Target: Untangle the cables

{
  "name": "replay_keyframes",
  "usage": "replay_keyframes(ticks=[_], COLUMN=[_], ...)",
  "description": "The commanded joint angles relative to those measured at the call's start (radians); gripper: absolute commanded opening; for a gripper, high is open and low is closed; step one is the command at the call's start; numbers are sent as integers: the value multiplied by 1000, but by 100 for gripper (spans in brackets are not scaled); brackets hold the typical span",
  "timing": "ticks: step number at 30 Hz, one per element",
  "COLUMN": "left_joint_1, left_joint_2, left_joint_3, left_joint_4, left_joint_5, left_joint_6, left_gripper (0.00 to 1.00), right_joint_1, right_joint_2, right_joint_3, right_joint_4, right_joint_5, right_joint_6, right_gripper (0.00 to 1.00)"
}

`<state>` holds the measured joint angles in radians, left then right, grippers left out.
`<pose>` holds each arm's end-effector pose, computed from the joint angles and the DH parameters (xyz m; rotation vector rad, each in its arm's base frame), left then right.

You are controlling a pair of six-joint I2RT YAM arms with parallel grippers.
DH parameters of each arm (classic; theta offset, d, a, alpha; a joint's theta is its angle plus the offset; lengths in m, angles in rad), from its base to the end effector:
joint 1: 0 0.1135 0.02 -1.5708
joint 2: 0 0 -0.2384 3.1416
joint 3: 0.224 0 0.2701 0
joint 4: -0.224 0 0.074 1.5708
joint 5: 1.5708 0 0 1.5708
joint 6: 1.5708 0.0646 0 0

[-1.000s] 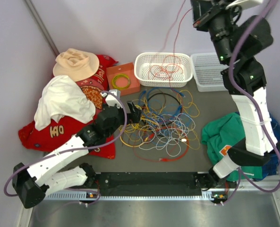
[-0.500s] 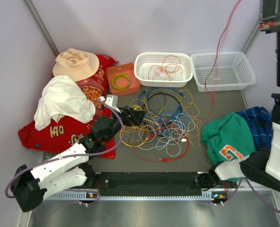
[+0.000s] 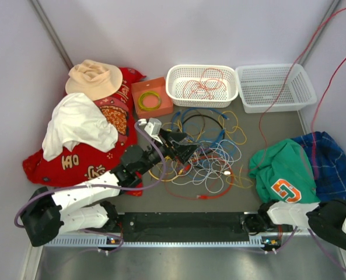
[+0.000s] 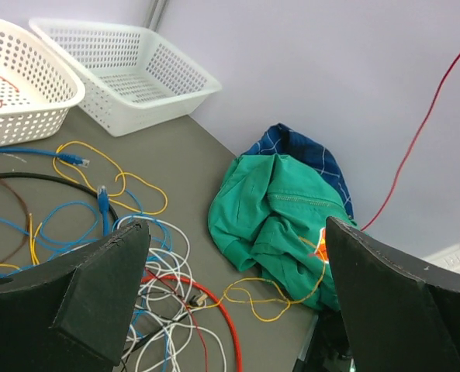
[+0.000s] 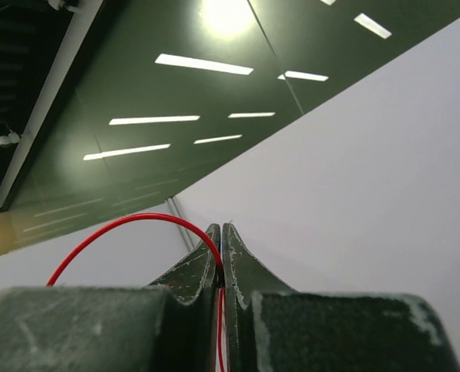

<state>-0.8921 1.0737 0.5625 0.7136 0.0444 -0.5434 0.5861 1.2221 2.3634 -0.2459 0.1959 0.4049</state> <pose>0.1868 -0.2361 0.2744 0.2965 1.4511 -1.2186 0.0732 0.0335 0.7092 0.1311 0.7115 0.8831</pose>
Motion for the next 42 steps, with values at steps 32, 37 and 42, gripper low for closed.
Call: replay_keyframes(ticks=[32,37,42], left_joint_1=[-8,-10,-25], left_joint_2=[-184,-49,64], left_joint_3=[-30,0,16], left_joint_4=[-79,73,344], left_joint_5=[-306,-82,124], left_joint_6=[100,148,114], left_gripper=[98,98,98], right_joint_1=[-6,-6,-6], right_joint_2=[33,30,10], right_joint_3=[-185,-207,-216], right_joint_4=[-411,-426,-432], right_joint_5=[-127,-165,-168], right_joint_6=[29,51,51], right_gripper=[0,0,0])
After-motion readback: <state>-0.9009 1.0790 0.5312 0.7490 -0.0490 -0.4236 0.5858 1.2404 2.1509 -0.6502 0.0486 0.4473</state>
